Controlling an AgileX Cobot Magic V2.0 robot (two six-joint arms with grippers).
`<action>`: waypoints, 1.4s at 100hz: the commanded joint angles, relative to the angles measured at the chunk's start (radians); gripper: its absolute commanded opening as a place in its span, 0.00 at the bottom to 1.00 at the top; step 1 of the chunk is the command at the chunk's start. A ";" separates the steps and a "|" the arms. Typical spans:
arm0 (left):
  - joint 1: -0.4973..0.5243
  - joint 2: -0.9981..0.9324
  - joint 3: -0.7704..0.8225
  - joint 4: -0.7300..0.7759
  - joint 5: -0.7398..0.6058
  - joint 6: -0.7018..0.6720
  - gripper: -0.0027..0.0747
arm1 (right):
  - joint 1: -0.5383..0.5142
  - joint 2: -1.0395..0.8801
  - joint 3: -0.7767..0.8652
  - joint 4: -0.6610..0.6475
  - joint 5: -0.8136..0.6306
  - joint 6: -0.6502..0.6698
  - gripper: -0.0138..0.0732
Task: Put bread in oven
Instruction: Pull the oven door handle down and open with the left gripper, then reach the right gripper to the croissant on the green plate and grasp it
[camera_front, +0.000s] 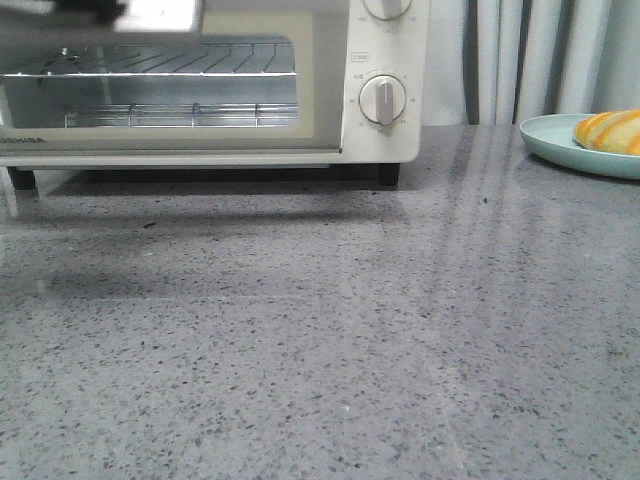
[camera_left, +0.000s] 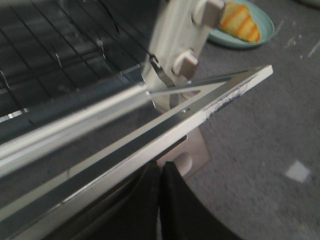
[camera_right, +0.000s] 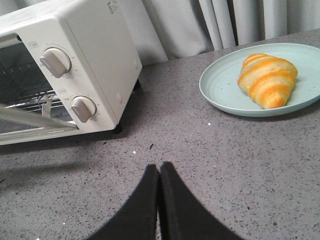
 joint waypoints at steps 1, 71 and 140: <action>-0.004 -0.027 0.035 -0.011 -0.019 -0.003 0.01 | -0.001 0.016 -0.037 -0.002 -0.067 -0.007 0.10; -0.004 -0.040 0.170 0.007 0.167 -0.017 0.01 | -0.001 0.025 -0.071 0.022 0.038 -0.007 0.10; -0.004 -0.580 0.170 0.016 0.199 -0.064 0.01 | -0.039 0.710 -0.752 -0.345 0.193 0.064 0.47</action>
